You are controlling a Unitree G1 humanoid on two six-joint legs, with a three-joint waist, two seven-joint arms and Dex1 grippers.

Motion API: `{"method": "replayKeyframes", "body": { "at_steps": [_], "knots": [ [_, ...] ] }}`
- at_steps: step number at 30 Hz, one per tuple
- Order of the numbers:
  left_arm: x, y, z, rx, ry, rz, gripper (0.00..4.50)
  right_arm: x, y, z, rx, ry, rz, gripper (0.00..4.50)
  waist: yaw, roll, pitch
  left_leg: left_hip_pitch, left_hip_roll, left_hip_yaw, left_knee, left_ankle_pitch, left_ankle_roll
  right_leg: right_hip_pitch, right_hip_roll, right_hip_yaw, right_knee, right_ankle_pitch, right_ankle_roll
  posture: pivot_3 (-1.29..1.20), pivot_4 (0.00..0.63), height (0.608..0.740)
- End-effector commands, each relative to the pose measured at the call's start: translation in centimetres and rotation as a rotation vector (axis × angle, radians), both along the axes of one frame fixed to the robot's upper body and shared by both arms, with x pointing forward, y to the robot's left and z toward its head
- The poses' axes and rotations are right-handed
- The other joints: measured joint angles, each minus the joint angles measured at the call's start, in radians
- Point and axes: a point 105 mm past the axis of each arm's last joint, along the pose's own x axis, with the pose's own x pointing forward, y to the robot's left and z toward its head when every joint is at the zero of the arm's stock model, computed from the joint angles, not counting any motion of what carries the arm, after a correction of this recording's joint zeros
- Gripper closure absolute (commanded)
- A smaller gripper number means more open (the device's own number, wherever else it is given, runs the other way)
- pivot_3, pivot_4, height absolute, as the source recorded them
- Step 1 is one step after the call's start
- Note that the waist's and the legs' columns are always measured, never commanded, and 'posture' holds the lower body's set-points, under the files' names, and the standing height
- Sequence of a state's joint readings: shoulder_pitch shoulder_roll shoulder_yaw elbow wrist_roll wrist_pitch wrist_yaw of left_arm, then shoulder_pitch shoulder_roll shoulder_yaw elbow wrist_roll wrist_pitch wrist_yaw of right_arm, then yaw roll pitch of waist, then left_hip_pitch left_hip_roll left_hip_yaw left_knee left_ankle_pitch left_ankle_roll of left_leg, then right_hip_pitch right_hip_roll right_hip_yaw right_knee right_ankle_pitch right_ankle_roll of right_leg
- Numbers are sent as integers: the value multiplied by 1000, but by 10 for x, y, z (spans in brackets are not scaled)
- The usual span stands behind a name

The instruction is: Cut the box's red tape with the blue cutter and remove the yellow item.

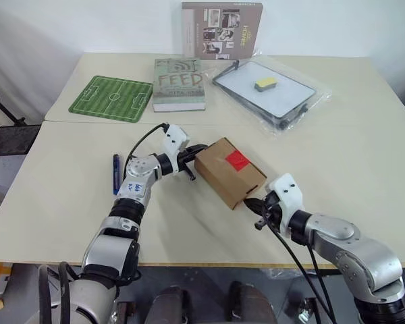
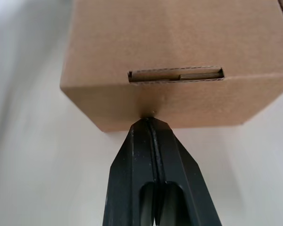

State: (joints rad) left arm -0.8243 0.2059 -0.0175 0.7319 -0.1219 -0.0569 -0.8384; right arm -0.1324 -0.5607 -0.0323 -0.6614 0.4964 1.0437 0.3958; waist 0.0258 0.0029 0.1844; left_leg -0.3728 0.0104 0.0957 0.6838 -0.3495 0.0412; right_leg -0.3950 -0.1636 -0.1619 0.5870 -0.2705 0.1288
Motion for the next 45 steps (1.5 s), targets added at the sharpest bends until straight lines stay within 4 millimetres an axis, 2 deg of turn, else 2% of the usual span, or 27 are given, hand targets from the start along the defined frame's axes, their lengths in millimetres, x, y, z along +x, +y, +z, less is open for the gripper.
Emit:
{"method": "replayKeyframes", "body": {
  "at_steps": [1,8,16,20,24,27,36,38,40,43,45],
  "knots": [
    [-28,-30,-4,33,23,-192,4479,-16,5,20,-11,-50,71,4500,0,0,0,0,0,0,0,0,0,0,0,0,0,0,0,0,150,740],
    [-58,-40,-20,92,77,-294,4479,-39,-2,22,-73,14,123,4500,0,0,0,0,1,0,0,0,0,0,0,1,0,0,0,0,150,740],
    [-64,-32,-25,121,108,-281,4479,-45,-9,15,-107,64,127,4500,-1,0,0,1,1,0,1,0,0,0,0,1,0,0,0,0,150,740],
    [-62,-26,-28,119,118,-243,4479,-43,-15,14,-115,39,101,4500,1,0,0,1,1,0,1,0,0,1,0,1,0,0,0,0,150,740],
    [-58,-17,-29,122,111,-194,4479,-44,-32,8,-170,25,76,4500,3,0,0,1,0,0,1,0,0,1,-1,1,0,0,0,0,150,740],
    [-55,-7,-30,122,110,-156,4479,-44,-53,3,-233,29,37,4500,2,0,0,1,0,0,1,0,0,1,-1,1,0,0,0,0,150,740],
    [-41,26,-20,99,94,3,4479,-42,-84,10,-359,-12,18,4500,0,0,0,2,1,1,1,1,0,1,0,3,0,0,0,0,150,740],
    [-35,36,-16,93,99,78,4090,-35,-96,18,-392,-45,-2,4332,0,0,0,2,1,1,2,0,0,1,0,3,0,0,0,0,150,740],
    [-31,51,-4,61,99,173,3546,-18,-109,43,-390,-143,-49,3862,0,-1,0,1,1,1,2,1,0,1,0,3,0,0,0,0,150,740],
    [-38,59,23,-49,95,234,2600,3,-113,81,-319,-280,-65,2860,-5,-2,1,1,1,2,2,1,1,1,-1,4,1,0,0,0,150,740],
    [-41,65,32,-75,93,290,2010,11,-109,94,-279,-316,-38,2182,-3,-2,1,2,2,1,3,1,0,1,0,3,2,0,0,0,150,740]
  ]
}}
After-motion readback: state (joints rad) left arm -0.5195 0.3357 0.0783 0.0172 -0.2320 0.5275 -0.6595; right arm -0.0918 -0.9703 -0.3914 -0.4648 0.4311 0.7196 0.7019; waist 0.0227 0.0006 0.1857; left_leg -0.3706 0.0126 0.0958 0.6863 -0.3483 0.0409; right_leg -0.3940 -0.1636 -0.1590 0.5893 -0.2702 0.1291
